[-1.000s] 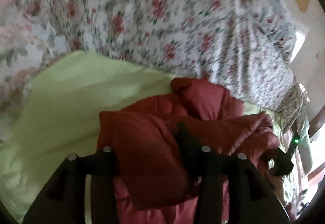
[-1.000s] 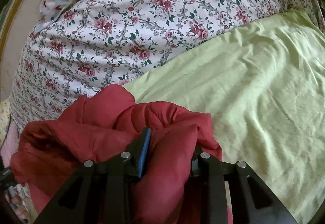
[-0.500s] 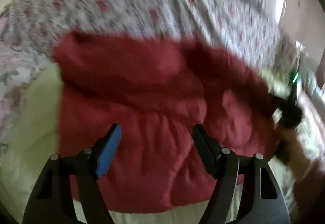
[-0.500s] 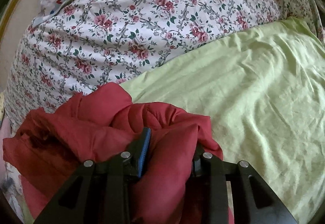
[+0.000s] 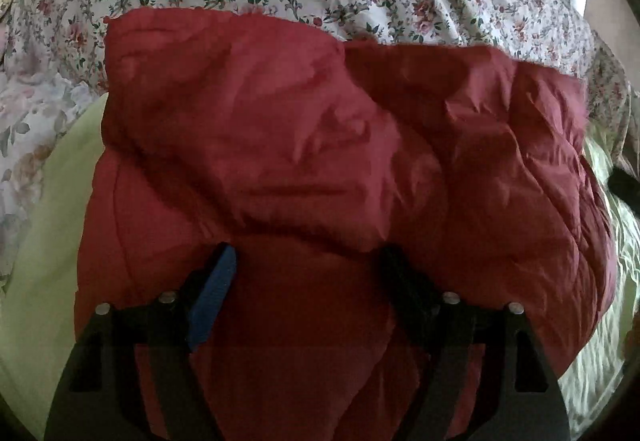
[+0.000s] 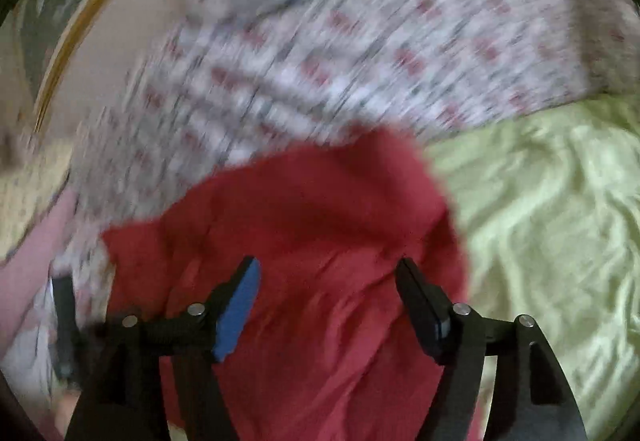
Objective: Fold large clothes
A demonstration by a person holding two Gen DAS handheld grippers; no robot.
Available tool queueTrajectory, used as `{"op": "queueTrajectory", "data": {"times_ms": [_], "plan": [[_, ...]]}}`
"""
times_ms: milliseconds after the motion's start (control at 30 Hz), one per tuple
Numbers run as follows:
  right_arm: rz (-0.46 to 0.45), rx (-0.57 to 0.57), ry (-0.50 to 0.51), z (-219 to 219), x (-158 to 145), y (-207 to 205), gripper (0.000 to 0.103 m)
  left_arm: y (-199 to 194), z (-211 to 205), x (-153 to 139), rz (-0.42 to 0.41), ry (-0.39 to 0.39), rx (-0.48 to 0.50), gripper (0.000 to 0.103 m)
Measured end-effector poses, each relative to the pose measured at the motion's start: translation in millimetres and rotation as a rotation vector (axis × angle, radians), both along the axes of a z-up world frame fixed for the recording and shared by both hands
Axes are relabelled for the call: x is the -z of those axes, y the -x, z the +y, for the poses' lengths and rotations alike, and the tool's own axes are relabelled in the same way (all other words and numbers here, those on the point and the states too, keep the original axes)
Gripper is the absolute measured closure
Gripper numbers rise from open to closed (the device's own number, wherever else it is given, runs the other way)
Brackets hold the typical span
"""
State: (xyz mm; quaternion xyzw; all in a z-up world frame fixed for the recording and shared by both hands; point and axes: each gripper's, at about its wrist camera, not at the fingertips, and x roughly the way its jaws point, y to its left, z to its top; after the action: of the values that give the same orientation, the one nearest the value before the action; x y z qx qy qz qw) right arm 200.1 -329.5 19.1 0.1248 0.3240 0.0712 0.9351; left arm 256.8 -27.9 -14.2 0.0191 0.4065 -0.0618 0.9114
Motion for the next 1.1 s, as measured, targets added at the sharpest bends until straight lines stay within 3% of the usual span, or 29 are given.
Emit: {"op": "queueTrajectory", "data": {"times_ms": [100, 200, 267, 367, 667, 933, 1100], "plan": [[0.096, 0.020, 0.081, 4, 23, -32, 0.031, -3, 8, -9, 0.003, 0.013, 0.007, 0.025], [0.134, 0.059, 0.098, -11, 37, -54, 0.030, -1, 30, -11, -0.008, 0.010, -0.020, 0.026], [0.163, 0.096, 0.124, -20, 45, -66, 0.015, -8, 42, -8, -0.007, -0.008, -0.060, 0.026], [0.196, 0.113, 0.080, -31, 55, -77, 0.011, -28, 52, -2, 0.002, -0.018, -0.084, 0.020], [0.207, 0.128, 0.033, -44, 65, -88, 0.008, -54, 59, 15, 0.033, 0.016, -0.110, 0.013], [0.196, 0.125, 0.023, -43, 65, -81, 0.008, -19, 75, -8, -0.003, 0.096, -0.033, 0.013], [0.168, 0.124, 0.013, -44, 56, -70, 0.008, 10, 81, -23, -0.040, 0.103, -0.014, 0.013]]}}
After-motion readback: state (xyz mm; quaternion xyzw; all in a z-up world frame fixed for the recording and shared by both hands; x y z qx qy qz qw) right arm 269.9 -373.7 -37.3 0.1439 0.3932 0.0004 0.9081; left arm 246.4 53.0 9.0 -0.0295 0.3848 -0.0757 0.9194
